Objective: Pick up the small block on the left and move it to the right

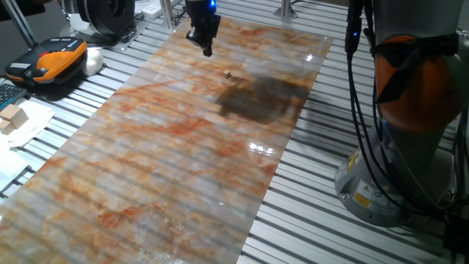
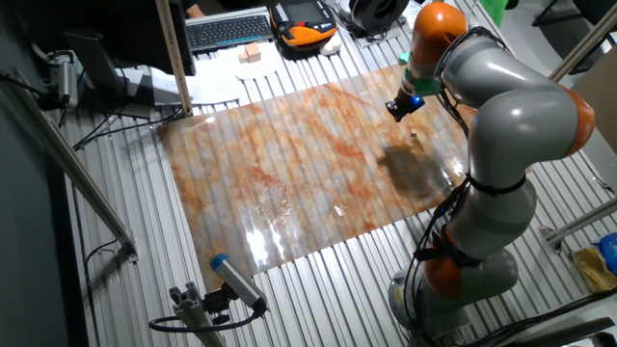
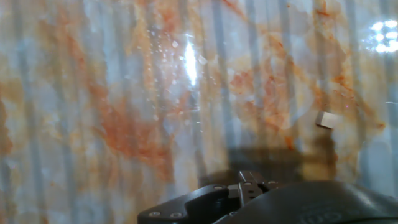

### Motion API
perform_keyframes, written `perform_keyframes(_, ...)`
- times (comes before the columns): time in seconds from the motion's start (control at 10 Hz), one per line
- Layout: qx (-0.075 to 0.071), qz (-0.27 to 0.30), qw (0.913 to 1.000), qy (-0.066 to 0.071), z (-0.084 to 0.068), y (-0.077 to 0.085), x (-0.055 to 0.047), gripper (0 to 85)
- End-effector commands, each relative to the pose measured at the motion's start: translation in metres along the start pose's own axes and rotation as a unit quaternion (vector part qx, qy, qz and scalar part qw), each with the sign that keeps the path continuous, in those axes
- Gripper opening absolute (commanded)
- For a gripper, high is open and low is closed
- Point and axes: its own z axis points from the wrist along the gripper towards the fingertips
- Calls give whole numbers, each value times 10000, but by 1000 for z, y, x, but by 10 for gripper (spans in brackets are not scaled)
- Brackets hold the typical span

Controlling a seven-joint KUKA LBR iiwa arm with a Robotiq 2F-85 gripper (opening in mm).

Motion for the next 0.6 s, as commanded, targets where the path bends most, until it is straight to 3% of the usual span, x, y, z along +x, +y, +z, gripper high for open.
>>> perform_keyframes(0.0, 7, -33, 10000, -17, 1, -4, 2, 0)
perform_keyframes(0.3, 107, -94, 9999, -31, 6, -12, 8, 0)
perform_keyframes(0.5, 23, -71, 10000, -41, 13, -18, 13, 0)
